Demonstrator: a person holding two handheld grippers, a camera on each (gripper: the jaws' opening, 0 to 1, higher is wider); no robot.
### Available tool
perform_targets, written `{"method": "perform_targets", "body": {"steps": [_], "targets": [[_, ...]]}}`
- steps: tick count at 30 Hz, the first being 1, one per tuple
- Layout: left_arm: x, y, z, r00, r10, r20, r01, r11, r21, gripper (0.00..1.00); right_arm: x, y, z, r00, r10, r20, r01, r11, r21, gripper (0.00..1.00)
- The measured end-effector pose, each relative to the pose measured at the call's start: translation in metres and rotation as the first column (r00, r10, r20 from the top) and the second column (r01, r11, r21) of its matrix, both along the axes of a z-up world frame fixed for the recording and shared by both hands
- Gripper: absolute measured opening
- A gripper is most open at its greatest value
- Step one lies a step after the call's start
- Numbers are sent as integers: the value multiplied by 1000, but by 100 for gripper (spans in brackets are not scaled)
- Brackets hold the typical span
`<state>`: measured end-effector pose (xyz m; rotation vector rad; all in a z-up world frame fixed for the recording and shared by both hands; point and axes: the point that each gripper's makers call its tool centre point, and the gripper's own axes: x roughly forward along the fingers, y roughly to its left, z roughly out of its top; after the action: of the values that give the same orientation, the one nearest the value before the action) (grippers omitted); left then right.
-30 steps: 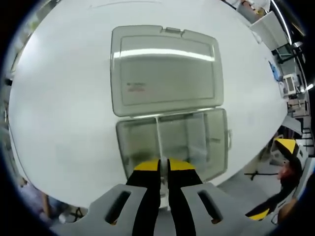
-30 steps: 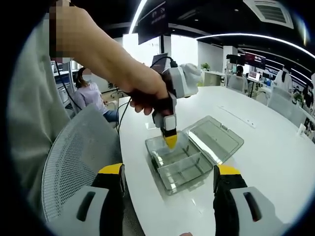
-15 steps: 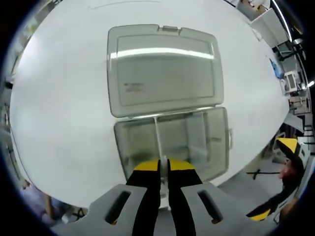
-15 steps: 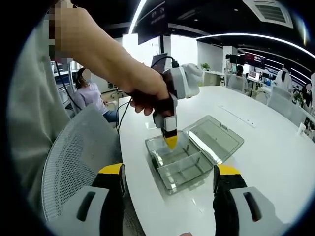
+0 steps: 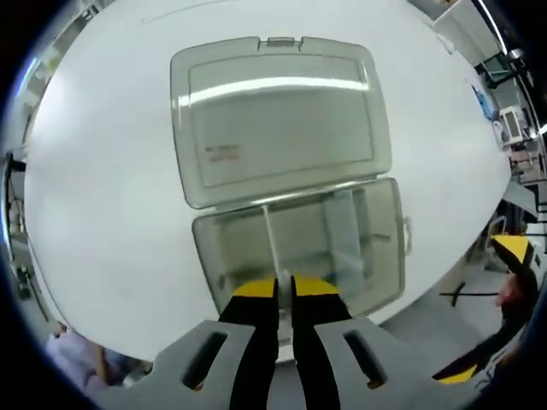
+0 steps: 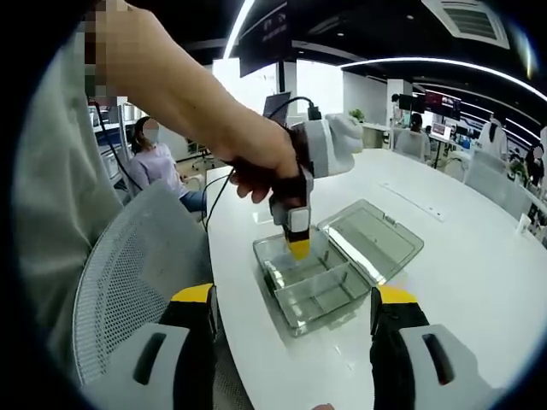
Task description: Insert the divider into the dual guide fixture by aligning both edges with the guide slots and pushing it downward to the bottom, including one-sided entry, uneven engagement, binding, and posture correction.
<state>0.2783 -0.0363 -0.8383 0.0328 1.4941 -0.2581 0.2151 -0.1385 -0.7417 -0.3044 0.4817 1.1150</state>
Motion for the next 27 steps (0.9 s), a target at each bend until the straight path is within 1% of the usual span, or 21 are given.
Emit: {"method": "perform_targets", "body": {"steps": [8,13,17,27], "targets": [[0,-1,-3,1000,-22,-18,23,999,47,1,-1,0,-1,1000,4,-3,-4,1000,-3,71],[-1,-1,-6,999,-49,-21,50,996,74,1,-2,1,-1,1000,6,-4,-6,1000,-7,71],[-1,-1,-9,997,-67,-24,69,994,88,1,-2,0,-2,1000,7,-6,-7,1000,-10,71],[-1,-2,-14,997,-79,-26,81,992,100,1,-2,-4,-4,1000,5,-12,-5,1000,-15,71]]}}
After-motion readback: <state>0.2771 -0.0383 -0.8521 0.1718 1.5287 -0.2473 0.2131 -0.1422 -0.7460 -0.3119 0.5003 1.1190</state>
